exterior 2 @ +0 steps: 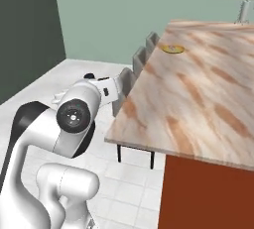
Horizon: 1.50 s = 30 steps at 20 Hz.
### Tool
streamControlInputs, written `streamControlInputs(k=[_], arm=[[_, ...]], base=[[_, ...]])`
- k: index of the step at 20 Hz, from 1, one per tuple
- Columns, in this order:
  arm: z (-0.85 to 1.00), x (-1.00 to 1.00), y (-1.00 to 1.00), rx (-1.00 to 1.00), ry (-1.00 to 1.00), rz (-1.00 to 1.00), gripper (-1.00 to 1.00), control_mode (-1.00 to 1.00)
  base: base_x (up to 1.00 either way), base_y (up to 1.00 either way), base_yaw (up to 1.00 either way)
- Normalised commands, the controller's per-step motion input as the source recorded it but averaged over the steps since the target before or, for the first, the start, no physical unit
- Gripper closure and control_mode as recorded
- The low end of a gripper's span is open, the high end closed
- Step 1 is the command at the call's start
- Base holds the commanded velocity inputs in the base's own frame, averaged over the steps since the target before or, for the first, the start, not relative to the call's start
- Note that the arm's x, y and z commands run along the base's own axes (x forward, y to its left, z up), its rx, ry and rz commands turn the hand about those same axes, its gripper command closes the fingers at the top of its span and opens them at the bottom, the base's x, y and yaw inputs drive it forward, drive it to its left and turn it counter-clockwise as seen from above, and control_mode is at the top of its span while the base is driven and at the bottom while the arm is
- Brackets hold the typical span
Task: Retrieve the shaker from the cabinet and place it next the steak on a plate on the dining table.
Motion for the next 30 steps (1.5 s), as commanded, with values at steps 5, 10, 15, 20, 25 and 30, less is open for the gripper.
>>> streamControlInputs(k=[5,10,15,20,25,30], arm=[[0.0,0.0,0.0,0.0,0.0,0.0,1.0,1.0],[0.0,0.0,0.0,0.0,0.0,0.0,1.0,1.0],[0.0,0.0,0.0,0.0,0.0,0.0,1.0,1.0],[0.0,0.0,0.0,0.0,0.0,0.0,1.0,1.0],[0.0,0.0,0.0,0.0,0.0,0.0,1.0,1.0],[0.0,0.0,0.0,0.0,0.0,0.0,1.0,1.0]], base=[[0.75,1.0,-0.37],[0.75,1.0,-0.37],[0.75,1.0,-0.37],[0.77,1.0,-0.38],[0.78,1.0,-0.39],[0.8,1.0,-0.39]])
